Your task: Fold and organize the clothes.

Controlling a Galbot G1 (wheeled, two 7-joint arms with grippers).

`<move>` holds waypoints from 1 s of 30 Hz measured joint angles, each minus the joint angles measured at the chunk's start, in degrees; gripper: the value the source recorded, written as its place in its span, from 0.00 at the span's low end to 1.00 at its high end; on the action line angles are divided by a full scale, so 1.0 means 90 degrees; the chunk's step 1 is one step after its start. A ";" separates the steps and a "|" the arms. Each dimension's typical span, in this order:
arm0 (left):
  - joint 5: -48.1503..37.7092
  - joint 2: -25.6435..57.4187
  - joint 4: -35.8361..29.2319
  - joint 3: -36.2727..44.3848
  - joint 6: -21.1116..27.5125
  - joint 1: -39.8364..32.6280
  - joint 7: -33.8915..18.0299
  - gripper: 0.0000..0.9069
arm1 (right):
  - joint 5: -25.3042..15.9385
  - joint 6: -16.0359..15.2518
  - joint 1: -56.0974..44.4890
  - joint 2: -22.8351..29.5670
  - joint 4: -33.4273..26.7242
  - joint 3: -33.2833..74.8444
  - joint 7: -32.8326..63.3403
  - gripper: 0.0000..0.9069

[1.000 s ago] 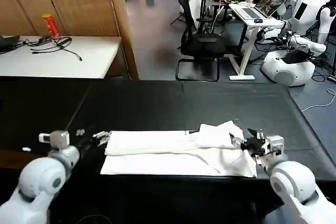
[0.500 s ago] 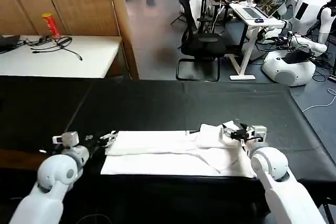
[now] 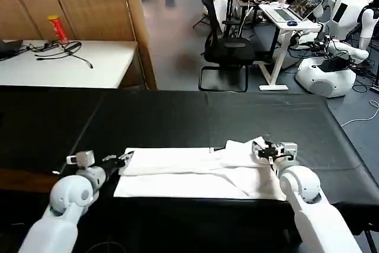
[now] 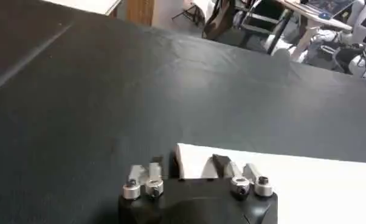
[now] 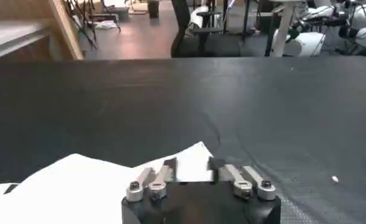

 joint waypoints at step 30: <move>0.1066 -0.0130 -0.0338 -0.0290 -0.0712 0.0158 0.0258 0.97 | 0.0395 0.0213 -0.0957 0.0027 0.1416 0.0923 -0.0110 0.97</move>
